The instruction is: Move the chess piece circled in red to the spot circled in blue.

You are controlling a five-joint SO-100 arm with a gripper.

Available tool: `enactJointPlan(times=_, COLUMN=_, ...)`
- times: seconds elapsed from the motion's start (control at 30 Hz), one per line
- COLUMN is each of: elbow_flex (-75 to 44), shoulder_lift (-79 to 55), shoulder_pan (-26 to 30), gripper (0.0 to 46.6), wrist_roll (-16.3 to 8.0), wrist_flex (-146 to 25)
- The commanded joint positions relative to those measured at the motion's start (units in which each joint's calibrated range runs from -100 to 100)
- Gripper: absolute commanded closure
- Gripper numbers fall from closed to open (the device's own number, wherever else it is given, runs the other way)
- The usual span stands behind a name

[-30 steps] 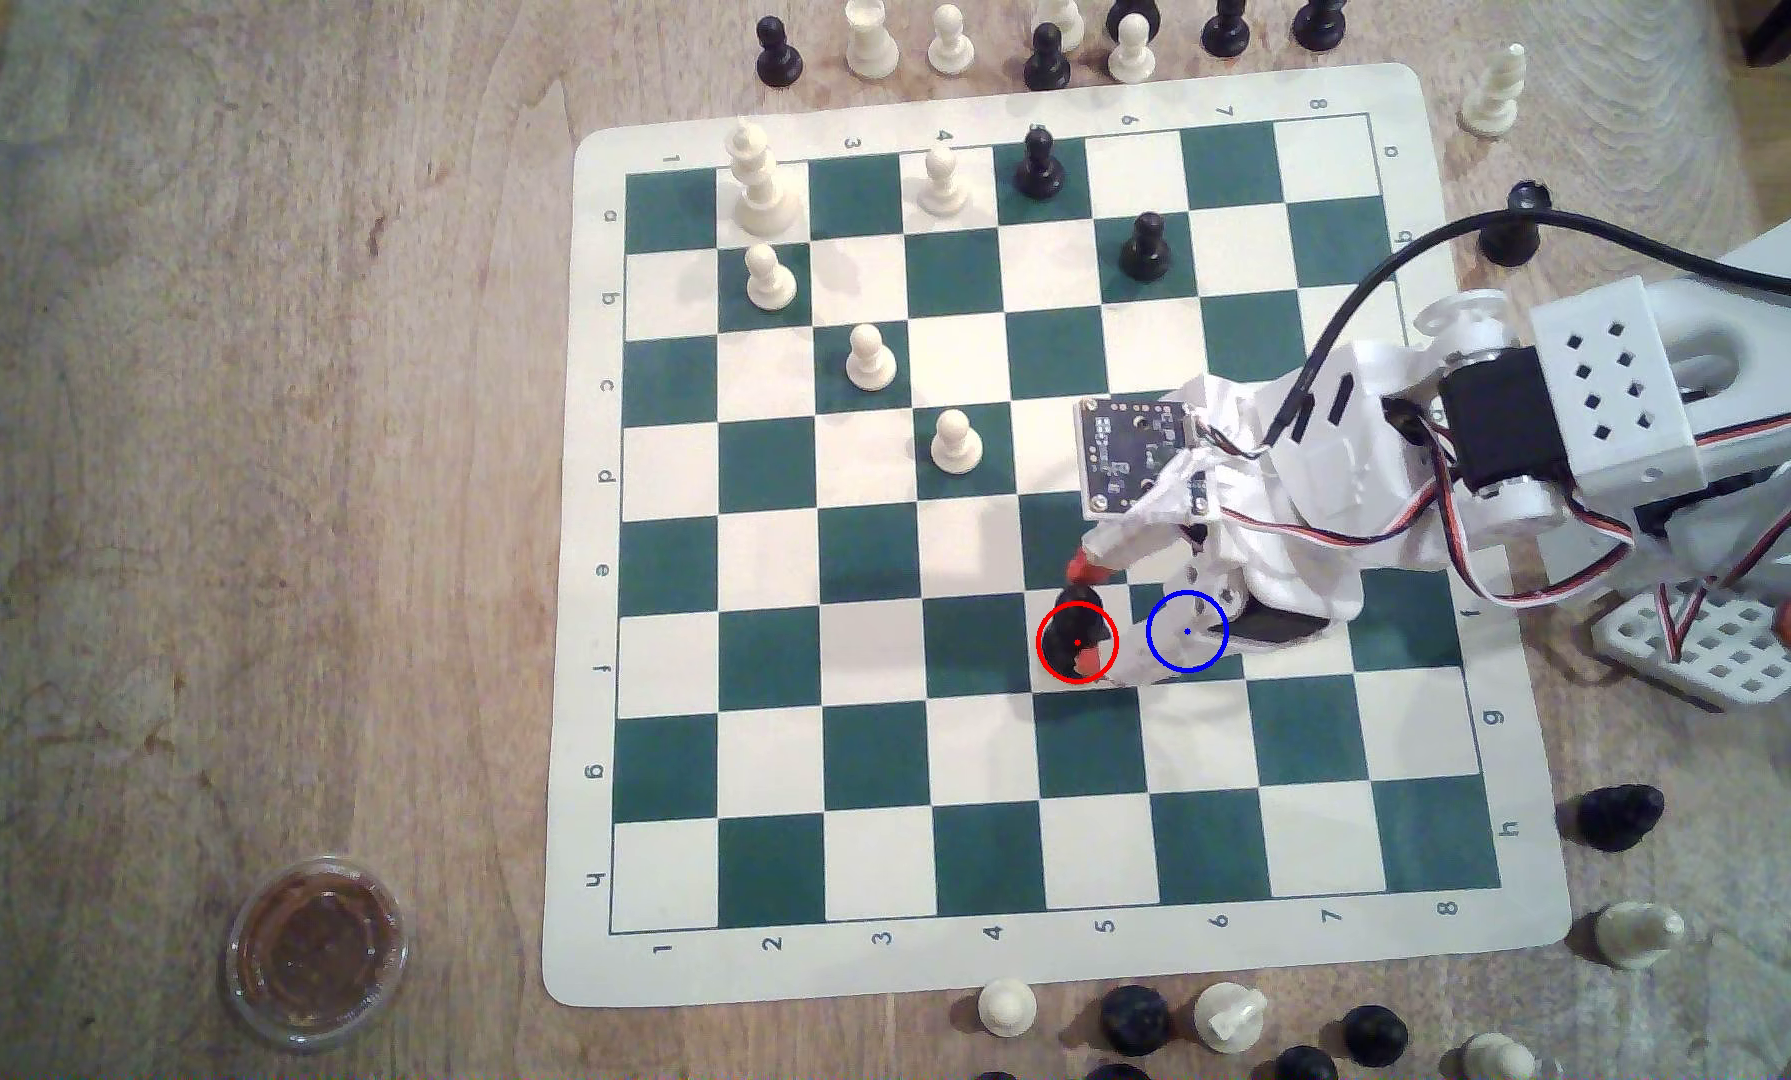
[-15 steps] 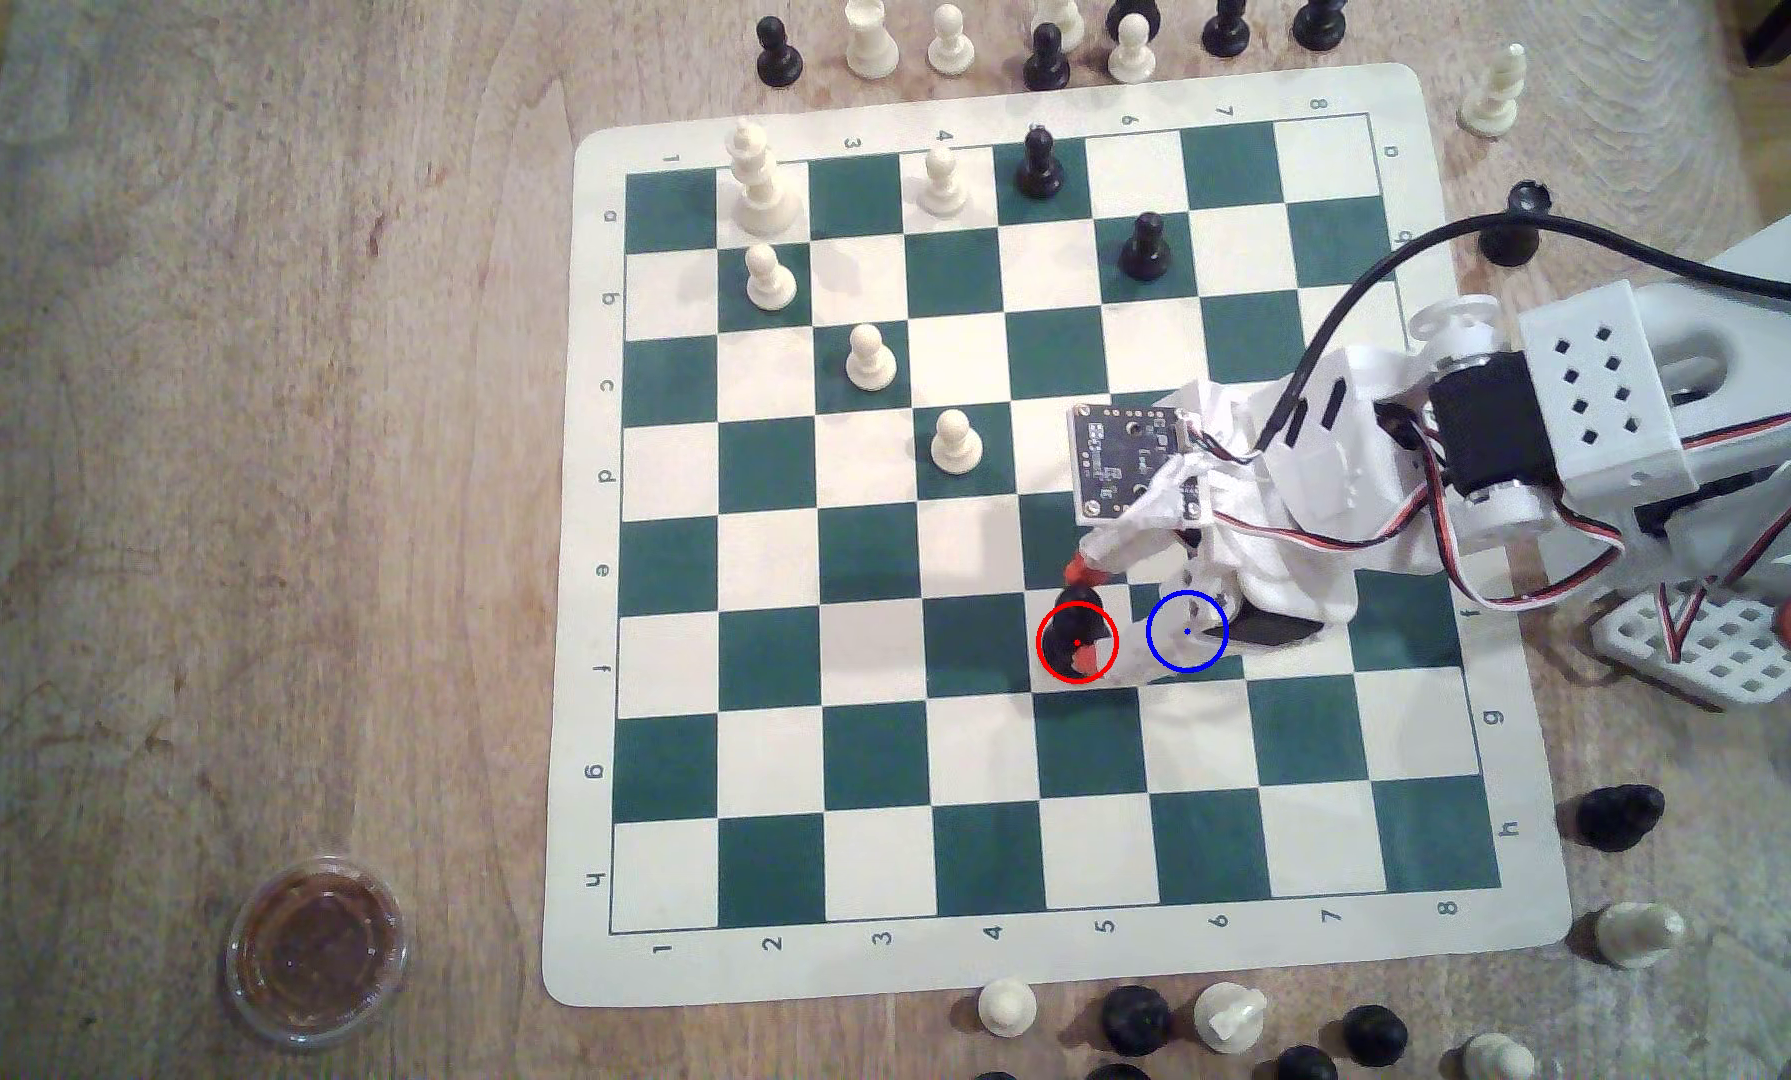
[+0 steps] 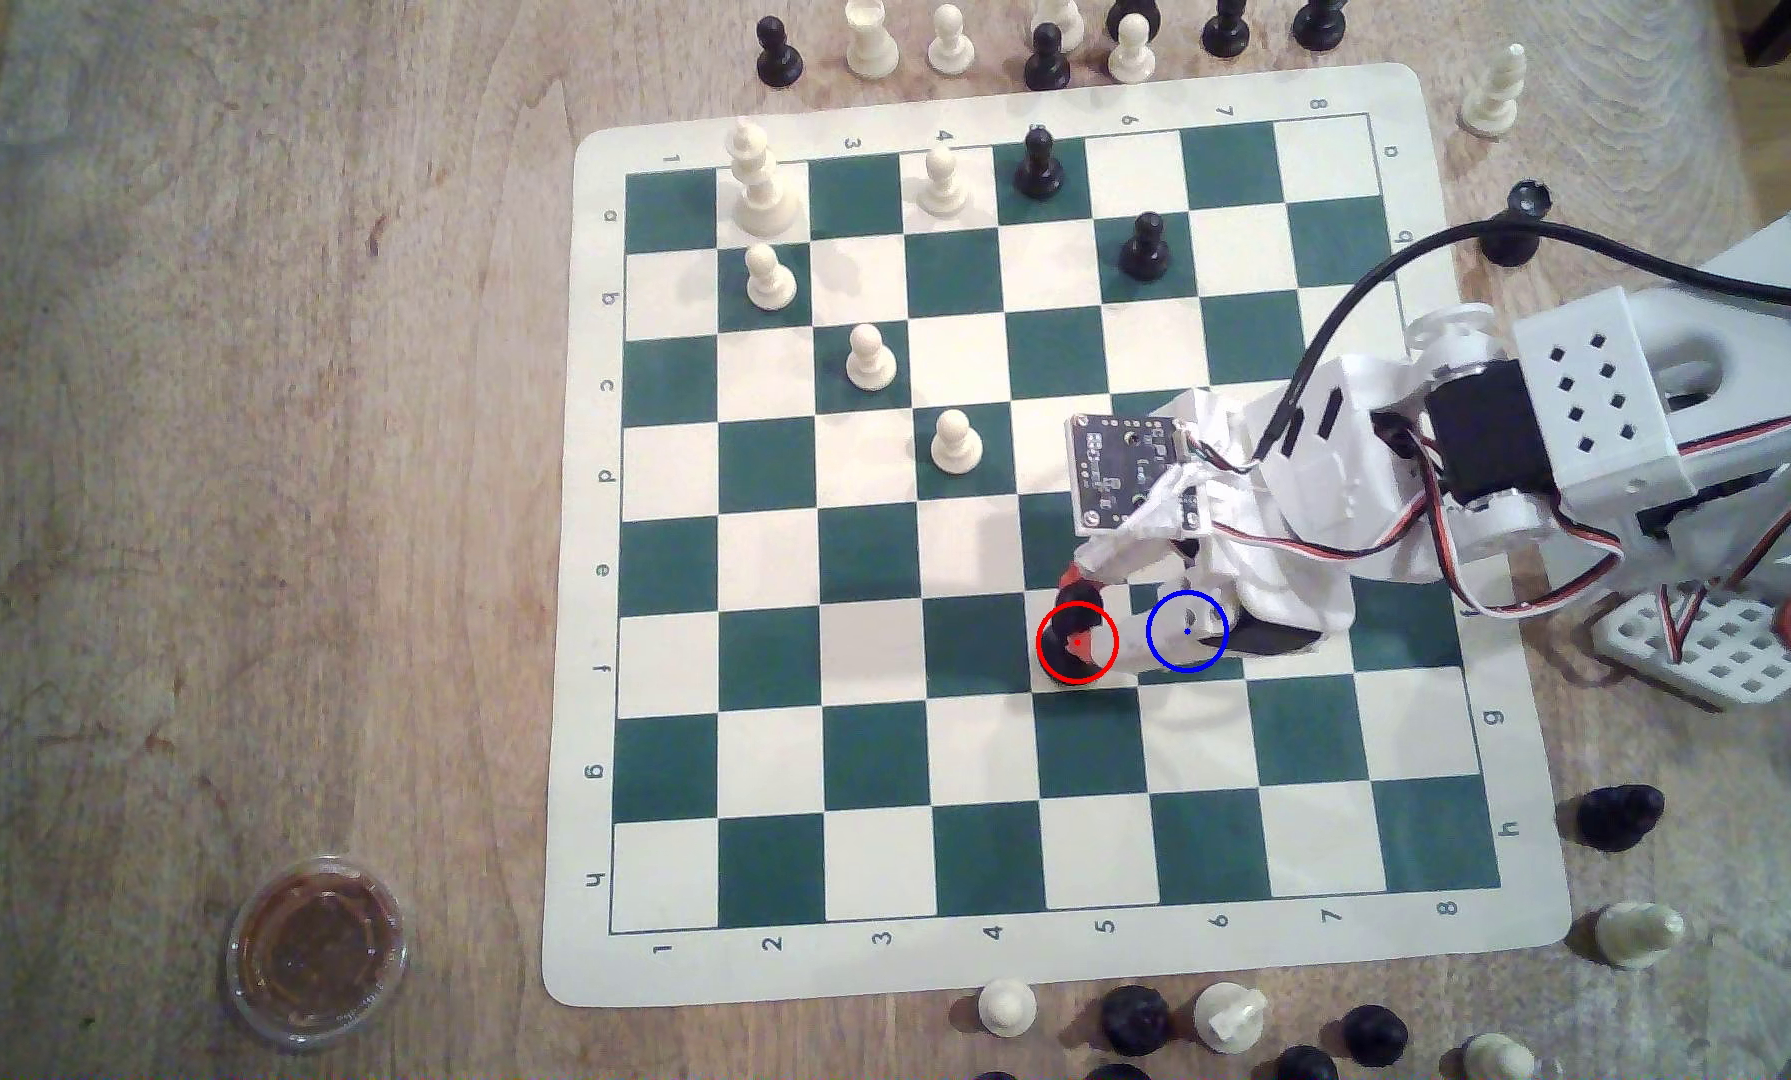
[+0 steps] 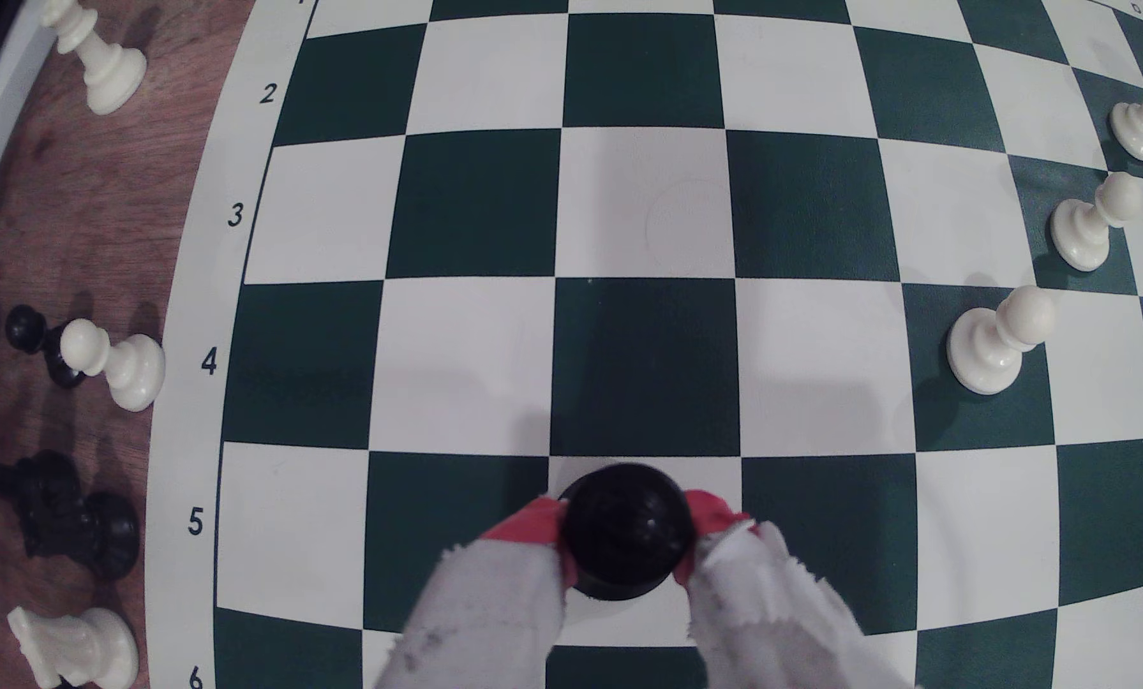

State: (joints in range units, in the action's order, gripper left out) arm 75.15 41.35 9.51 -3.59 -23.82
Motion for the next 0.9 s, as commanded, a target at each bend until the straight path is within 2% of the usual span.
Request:
enactJointPlan(times=0.0, elbow_flex=-2.8, shoulder_lift=0.8, shoulder_pan=-0.2, gripper=44.2, wrist_roll=-0.1, wrist_flex=1.1)
enactJointPlan(times=0.37, elbow_flex=-5.2, shoulder_lift=12.8, shoulder_pan=-0.9, gripper=45.4, wrist_roll=0.0, wrist_flex=-7.0)
enactJointPlan(times=0.67, elbow_flex=1.5, shoulder_lift=24.4, shoulder_pan=-0.7, gripper=45.5, wrist_roll=0.8, wrist_flex=-16.4)
enactJointPlan(times=0.87, elbow_flex=4.5, shoulder_lift=27.4, shoulder_pan=-0.3, gripper=45.6, wrist_roll=1.4, wrist_flex=-19.6)
